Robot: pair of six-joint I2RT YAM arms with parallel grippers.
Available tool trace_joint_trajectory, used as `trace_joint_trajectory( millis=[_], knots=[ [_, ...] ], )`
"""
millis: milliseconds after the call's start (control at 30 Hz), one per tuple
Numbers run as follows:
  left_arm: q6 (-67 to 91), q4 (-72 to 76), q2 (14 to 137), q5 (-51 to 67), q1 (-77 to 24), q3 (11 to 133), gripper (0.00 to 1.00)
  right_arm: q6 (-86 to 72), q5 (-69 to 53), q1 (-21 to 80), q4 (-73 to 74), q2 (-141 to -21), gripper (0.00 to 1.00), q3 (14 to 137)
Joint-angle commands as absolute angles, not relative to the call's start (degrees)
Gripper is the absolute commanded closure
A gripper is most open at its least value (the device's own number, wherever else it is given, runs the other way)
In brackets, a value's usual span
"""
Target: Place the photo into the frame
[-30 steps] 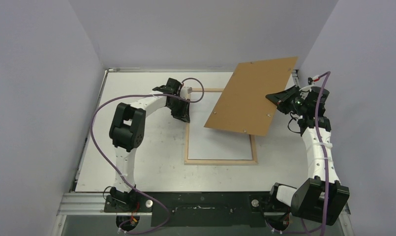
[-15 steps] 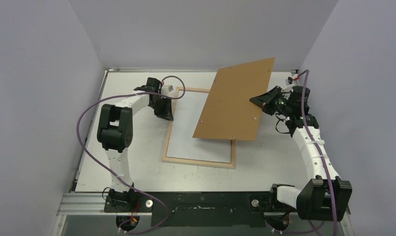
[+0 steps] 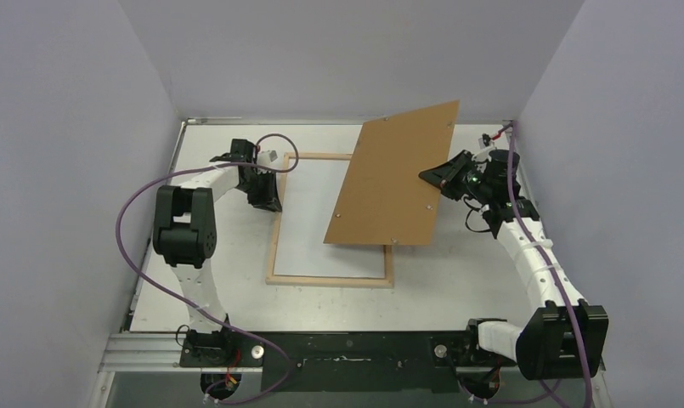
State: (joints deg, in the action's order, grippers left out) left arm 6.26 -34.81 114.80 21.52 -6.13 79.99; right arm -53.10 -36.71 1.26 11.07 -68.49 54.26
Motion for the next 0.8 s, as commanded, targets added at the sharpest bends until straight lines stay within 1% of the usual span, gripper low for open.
trace_joint_trajectory(
  millis=[0,200,267,367,433,500,667,767],
  knots=[
    [5.28,-34.48,111.91,19.52,-3.96,77.57,0.86,-54.9,-37.21,3.87,2.52,-67.93,0.95,52.83],
    [5.95,-34.68,110.08,22.22,-2.5,75.98,0.87,-56.35,-36.69,7.52,-2.37,-68.75,0.95,50.49],
    [6.38,-35.51,109.26,24.3,-2.1,76.46,0.84,-56.93,-36.98,8.92,-3.6,-70.38,0.95,50.46],
    [6.76,-36.93,107.03,27.52,-1.48,77.36,0.75,-58.56,-37.13,11.5,-6.99,-72.47,0.95,50.26],
    [6.92,-37.72,105.49,29.51,-0.8,78.06,0.67,-59.3,-36.85,13.94,-8.66,-74.09,0.95,50.63],
    [6.9,-38.76,104.46,31.25,-0.29,78.94,0.63,-59.65,-36.58,15.97,-10.0,-75.89,0.95,51.28],
    [5.72,-40.43,103.36,32.85,5.02,80.42,0.62,-59.9,-36.4,20.15,-13.2,-80.97,0.95,53.79],
    [4.88,-40.53,104.04,32.04,7.15,80.08,0.66,-60.12,-37.02,21.34,-15.06,-84.38,0.95,55.39]
  ],
)
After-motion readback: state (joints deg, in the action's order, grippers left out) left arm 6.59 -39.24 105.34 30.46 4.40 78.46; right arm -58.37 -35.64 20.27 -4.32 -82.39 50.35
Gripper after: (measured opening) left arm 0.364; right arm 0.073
